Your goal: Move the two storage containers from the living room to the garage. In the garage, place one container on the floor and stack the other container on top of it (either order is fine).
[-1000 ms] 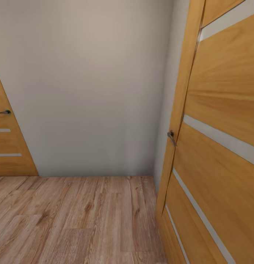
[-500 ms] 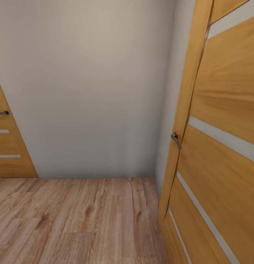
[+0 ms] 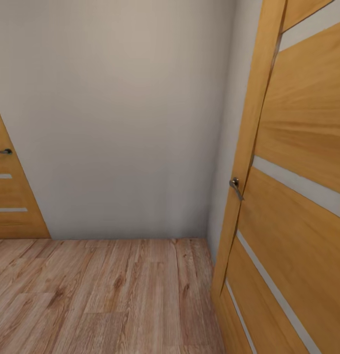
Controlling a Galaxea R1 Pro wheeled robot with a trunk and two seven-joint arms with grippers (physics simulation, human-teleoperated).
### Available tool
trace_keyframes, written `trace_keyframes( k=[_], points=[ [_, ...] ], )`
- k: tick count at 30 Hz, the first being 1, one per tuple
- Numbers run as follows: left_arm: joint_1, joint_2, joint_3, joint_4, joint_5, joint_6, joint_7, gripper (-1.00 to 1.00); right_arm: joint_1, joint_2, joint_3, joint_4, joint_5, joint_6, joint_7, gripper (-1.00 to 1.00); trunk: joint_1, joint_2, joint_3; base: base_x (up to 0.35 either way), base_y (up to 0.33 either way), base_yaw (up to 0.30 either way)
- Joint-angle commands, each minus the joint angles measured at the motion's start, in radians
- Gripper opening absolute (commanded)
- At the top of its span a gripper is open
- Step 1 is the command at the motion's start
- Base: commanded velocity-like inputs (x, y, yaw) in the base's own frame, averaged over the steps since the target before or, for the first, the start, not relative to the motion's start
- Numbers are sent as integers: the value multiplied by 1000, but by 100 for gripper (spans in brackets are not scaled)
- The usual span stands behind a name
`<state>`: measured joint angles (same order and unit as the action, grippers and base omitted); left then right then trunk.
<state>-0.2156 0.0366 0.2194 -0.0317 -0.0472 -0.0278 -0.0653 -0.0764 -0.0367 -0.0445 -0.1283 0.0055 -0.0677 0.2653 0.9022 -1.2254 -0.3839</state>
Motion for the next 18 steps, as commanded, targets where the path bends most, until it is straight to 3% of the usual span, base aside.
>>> trace_keyframes(
  k=[1,18],
  points=[
    [-1,0,8,1,-5,-3,-4,100,-1,0,-5,1,1,-3,5,100,0,-1,-1,50,0,0],
    [-1,0,8,1,-5,-3,-4,100,0,0,-5,1,1,-3,5,100,0,-1,-1,41,0,0]
  ],
)
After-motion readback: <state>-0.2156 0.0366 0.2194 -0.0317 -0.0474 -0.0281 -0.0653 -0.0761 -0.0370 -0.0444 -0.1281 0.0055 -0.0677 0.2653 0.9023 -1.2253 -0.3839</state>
